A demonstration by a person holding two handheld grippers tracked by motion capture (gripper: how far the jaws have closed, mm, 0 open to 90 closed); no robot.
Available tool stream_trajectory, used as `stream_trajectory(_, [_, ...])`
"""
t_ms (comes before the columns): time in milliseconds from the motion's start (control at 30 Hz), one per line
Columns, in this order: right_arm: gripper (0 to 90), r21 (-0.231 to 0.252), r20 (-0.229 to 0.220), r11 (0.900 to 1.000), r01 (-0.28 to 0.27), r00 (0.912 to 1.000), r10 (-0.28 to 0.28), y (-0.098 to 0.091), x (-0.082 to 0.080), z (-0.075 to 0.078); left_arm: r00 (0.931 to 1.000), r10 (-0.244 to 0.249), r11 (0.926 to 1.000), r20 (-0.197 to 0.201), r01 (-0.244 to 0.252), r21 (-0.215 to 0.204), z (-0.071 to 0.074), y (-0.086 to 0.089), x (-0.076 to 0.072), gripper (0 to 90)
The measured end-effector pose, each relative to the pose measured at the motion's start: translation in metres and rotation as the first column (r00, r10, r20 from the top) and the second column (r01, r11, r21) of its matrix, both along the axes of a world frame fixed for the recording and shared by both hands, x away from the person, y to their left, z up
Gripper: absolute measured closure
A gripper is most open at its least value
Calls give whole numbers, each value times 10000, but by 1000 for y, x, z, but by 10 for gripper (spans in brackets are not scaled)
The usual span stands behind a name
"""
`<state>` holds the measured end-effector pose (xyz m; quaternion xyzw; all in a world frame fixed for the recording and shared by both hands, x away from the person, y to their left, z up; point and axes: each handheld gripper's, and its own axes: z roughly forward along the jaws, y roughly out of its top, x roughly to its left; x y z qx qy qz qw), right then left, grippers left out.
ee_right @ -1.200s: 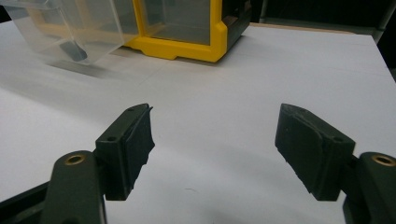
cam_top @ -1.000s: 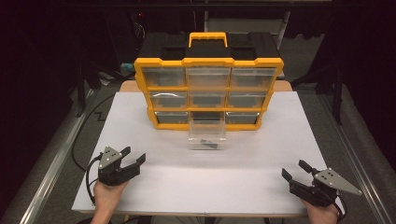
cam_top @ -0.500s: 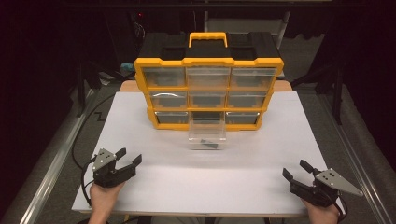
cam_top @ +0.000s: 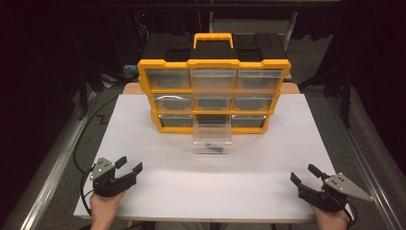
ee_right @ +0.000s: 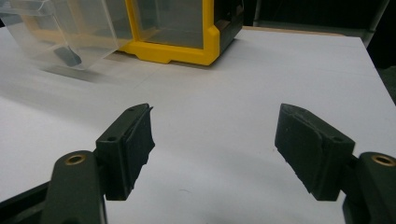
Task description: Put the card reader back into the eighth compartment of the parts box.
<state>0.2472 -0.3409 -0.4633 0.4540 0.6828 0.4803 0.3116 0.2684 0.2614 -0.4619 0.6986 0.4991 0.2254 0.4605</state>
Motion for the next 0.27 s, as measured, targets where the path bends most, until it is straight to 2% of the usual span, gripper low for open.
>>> stream_trajectory(267, [275,-7,9,10000,0,10000,0,0,0,0,10000,43,10000,65,-43,-2,0,0,0,321])
